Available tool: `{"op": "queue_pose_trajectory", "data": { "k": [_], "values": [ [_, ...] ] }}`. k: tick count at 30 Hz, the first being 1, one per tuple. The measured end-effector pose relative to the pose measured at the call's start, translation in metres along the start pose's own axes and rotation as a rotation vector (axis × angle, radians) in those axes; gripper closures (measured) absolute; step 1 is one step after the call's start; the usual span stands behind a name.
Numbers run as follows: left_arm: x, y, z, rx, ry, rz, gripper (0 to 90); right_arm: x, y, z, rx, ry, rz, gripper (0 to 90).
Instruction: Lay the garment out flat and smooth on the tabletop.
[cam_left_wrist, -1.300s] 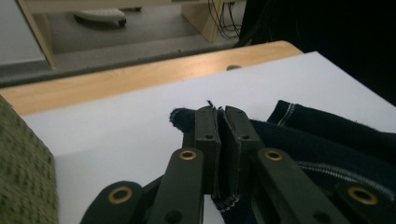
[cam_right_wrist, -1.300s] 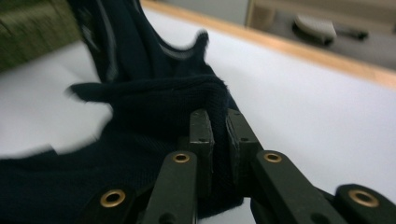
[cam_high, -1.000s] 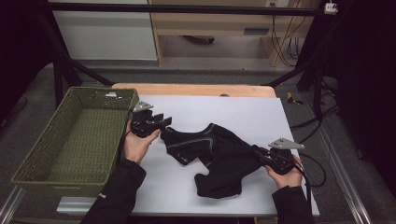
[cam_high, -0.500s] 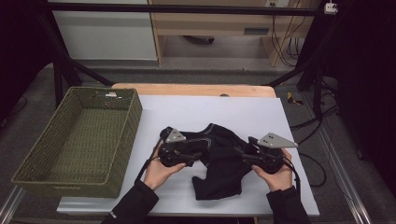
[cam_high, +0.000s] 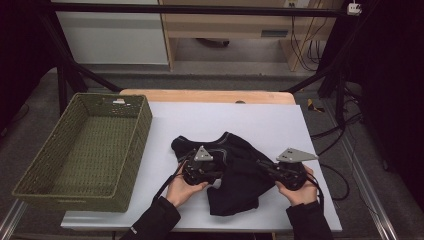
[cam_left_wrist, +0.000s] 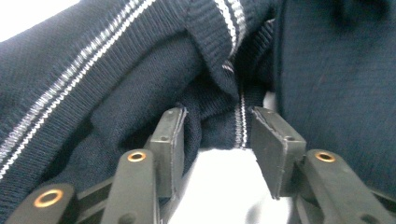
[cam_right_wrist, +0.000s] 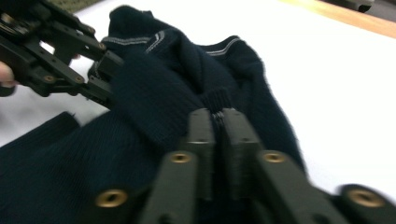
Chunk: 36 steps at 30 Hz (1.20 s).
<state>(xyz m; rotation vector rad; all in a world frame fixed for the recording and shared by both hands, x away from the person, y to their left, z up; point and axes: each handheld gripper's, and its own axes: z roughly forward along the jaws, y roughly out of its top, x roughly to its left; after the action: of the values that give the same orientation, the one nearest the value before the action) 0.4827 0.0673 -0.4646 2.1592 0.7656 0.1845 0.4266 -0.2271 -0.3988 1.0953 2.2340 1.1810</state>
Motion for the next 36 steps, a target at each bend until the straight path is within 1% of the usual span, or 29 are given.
{"op": "queue_pose_trajectory", "data": {
  "k": [1, 4, 6, 8, 9, 11, 12, 13, 15, 16, 17, 18, 19, 20, 21, 22, 24, 25, 26, 28, 29, 30, 32, 34, 36],
  "values": [
    [-0.001, 0.000, 0.001, 0.003, -0.001, 0.002, 56.3, -0.002, -0.002, -0.006, -0.001, 0.005, 0.004, 89.2],
    [-0.003, 0.000, 0.005, 0.015, -0.002, 0.014, 56.4, -0.008, -0.011, -0.017, 0.029, -0.014, 0.006, 89.3],
    [-0.005, 0.000, 0.010, 0.018, -0.001, 0.016, 56.4, -0.012, -0.017, -0.020, 0.033, -0.006, 0.028, 88.9],
    [-0.006, 0.000, 0.014, 0.019, 0.004, 0.020, 56.1, -0.012, -0.019, -0.018, 0.030, 0.000, 0.030, 87.9],
    [-0.007, 0.001, 0.017, 0.023, 0.006, 0.022, 55.8, -0.011, -0.019, -0.017, 0.030, 0.005, 0.029, 85.1],
    [-0.008, 0.001, 0.021, 0.024, 0.008, 0.023, 55.1, -0.007, -0.015, -0.014, 0.006, 0.012, 0.016, 74.3],
    [-0.009, 0.001, 0.022, 0.022, 0.010, 0.020, 54.9, -0.004, -0.013, -0.012, -0.001, 0.025, 0.012, 71.7],
    [-0.009, 0.001, 0.022, 0.025, 0.014, 0.017, 55.0, -0.001, -0.011, -0.011, -0.011, 0.037, 0.005, 67.0],
    [-0.011, 0.002, 0.022, 0.034, 0.024, 0.024, 56.5, 0.007, -0.008, -0.006, -0.043, 0.054, 0.000, 55.1],
    [-0.011, 0.002, 0.022, 0.046, 0.024, 0.032, 60.5, 0.010, -0.008, -0.003, -0.047, 0.065, -0.001, 48.2],
    [-0.012, 0.003, 0.023, 0.061, 0.004, 0.014, 69.7, 0.014, -0.007, 0.002, -0.044, 0.068, -0.005, 41.0],
    [-0.012, 0.004, 0.023, 0.068, 0.007, 0.022, 69.8, 0.018, -0.008, 0.008, -0.032, 0.063, -0.018, 39.6],
    [-0.012, 0.005, 0.023, 0.076, 0.013, 0.032, 71.2, 0.020, -0.008, 0.014, -0.008, 0.055, -0.037, 39.8],
    [-0.012, 0.006, 0.023, 0.084, 0.016, 0.036, 73.5, 0.022, -0.009, 0.019, 0.010, 0.043, -0.048, 42.7],
    [-0.010, 0.006, 0.023, 0.087, 0.015, 0.035, 76.1, 0.023, -0.010, 0.022, 0.024, 0.036, -0.052, 50.7],
    [-0.009, 0.007, 0.023, 0.093, 0.012, 0.036, 78.5, 0.023, -0.011, 0.025, 0.044, 0.043, -0.050, 56.9],
    [-0.010, 0.007, 0.022, 0.091, 0.017, 0.048, 83.4, 0.022, -0.012, 0.025, 0.058, 0.056, -0.051, 73.7],
    [-0.010, 0.008, 0.021, 0.096, 0.021, 0.058, 85.1, 0.021, -0.012, 0.023, 0.060, 0.066, -0.047, 78.2],
    [-0.010, 0.009, 0.020, 0.101, 0.032, 0.065, 86.1, 0.019, -0.011, 0.020, 0.058, 0.073, -0.036, 80.0],
    [-0.007, 0.011, 0.015, 0.108, 0.068, 0.086, 87.0, 0.015, -0.012, 0.016, 0.058, 0.083, -0.019, 80.9],
    [-0.002, 0.012, 0.010, 0.110, 0.082, 0.082, 87.3, 0.013, -0.012, 0.014, 0.062, 0.089, -0.013, 81.1],
    [0.004, 0.014, 0.004, 0.105, 0.101, 0.072, 87.5, 0.012, -0.014, 0.012, 0.061, 0.092, -0.010, 81.1],
    [0.020, 0.016, -0.013, 0.093, 0.156, 0.052, 87.6, 0.011, -0.016, 0.011, 0.067, 0.101, -0.013, 81.2],
    [0.038, 0.017, -0.032, 0.067, 0.193, 0.009, 87.6, 0.011, -0.018, 0.011, 0.067, 0.110, -0.014, 81.2],
    [0.053, 0.016, -0.050, 0.037, 0.233, -0.027, 87.7, 0.013, -0.020, 0.012, 0.085, 0.135, -0.019, 81.1]
  ]
}}
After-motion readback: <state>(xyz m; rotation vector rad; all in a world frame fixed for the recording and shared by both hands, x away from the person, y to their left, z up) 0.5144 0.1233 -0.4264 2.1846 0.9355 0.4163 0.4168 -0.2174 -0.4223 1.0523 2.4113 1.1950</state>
